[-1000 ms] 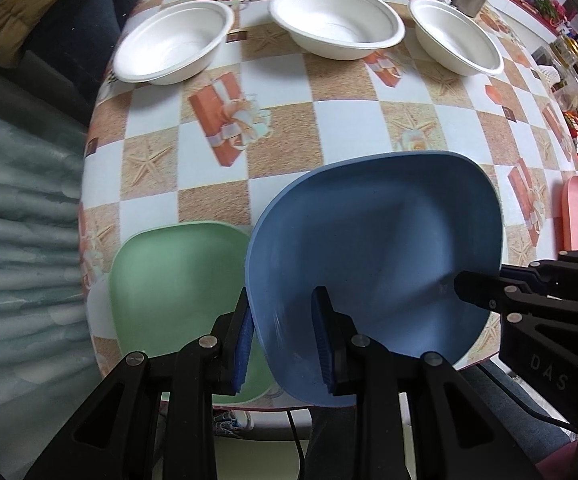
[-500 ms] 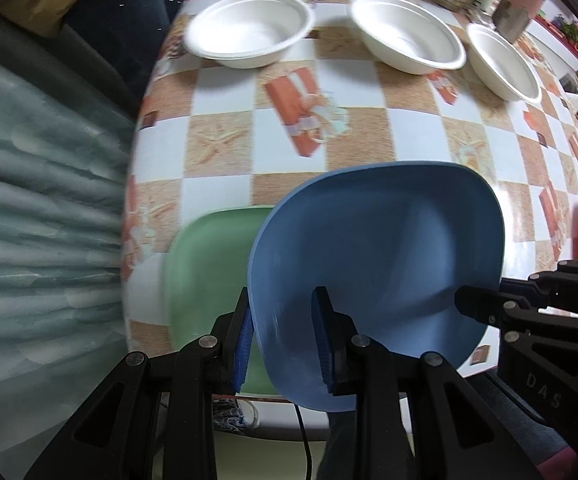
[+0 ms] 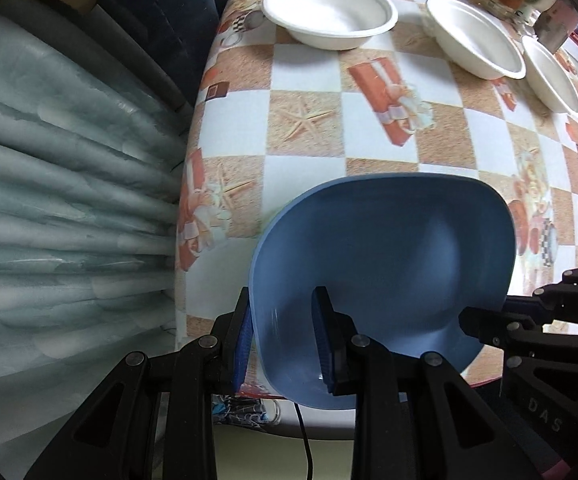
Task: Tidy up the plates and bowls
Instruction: 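Lift the blue plate with both tools and carry it over the green plate, then lower the blue plate onto the green plate and open both tools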
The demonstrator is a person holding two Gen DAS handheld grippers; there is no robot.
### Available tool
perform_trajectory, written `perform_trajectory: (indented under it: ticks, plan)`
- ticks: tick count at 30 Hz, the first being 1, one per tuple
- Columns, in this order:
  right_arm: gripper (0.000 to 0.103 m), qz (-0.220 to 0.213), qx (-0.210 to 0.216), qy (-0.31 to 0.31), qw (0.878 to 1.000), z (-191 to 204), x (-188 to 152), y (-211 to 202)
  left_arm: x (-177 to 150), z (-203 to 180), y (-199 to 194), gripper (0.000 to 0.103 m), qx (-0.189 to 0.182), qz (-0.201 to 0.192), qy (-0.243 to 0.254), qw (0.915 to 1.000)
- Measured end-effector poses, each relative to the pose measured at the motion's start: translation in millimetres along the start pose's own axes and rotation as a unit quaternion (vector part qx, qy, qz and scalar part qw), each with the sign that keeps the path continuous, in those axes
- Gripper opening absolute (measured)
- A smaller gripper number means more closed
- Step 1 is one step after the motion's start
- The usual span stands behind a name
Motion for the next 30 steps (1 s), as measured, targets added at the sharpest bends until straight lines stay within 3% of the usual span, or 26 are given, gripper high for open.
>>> perform_trajectory:
  ticks: [4,6,9,11,12,13,14,20,26,30]
  plan:
    - [0.013,0.010,0.007,0.010,1.000,3.1,4.6,13.3,-3.2,2.9,4.4,0.035,0.010,0.000,0.006,0.9999]
    - [0.013,0.013,0.013,0.009,1.000,-2.4,3.0,17.5,-4.1,1.8,5.8,0.042,0.007,-0.002,0.006,1.0000]
    - [0.019,0.013,0.009,0.007,1.000,-6.1,4.3,21.1,-2.8,-0.2,3.0,0.065,0.006,-0.014,0.006,0.9999]
    - [0.057,0.007,-0.004,0.015,1.000,-18.3,6.8,19.5,-1.0,-0.1,2.0,0.072,0.010,-0.023,0.006,0.9997]
    - [0.067,0.001,-0.016,0.018,1.000,-26.5,7.6,17.6,0.5,-0.1,-0.1,0.073,0.008,-0.025,0.003,0.9997]
    - [0.084,-0.006,-0.024,0.024,0.999,-36.2,8.8,14.7,1.3,-0.7,-0.7,0.077,0.000,-0.023,-0.002,0.9997]
    - [0.089,-0.015,-0.030,0.033,0.999,-48.2,10.1,11.1,2.6,-1.9,-1.7,0.078,-0.009,-0.021,-0.008,0.9997]
    - [0.089,-0.042,-0.057,0.086,0.994,-112.8,-2.5,-11.6,21.5,-38.1,-17.4,0.078,-0.057,-0.029,-0.003,0.9979]
    - [0.089,-0.080,-0.097,0.151,0.981,-175.1,-38.4,-49.4,43.0,-117.3,-36.6,0.079,-0.119,-0.039,0.072,0.9895]
    - [0.089,-0.098,-0.136,0.202,0.965,-235.2,-65.6,-72.4,52.2,-179.4,-47.0,0.079,-0.154,-0.042,0.138,0.9775]
Point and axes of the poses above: each gripper's, at about its wrist camera, not at the fingertips, and y roughly the way its jaws point, z to its left, x to its top, the point moved 7 cm from there along y, roughly the way its jaws point, and after that the axes turned 14 degrees about -z, right-handed, at the moved point
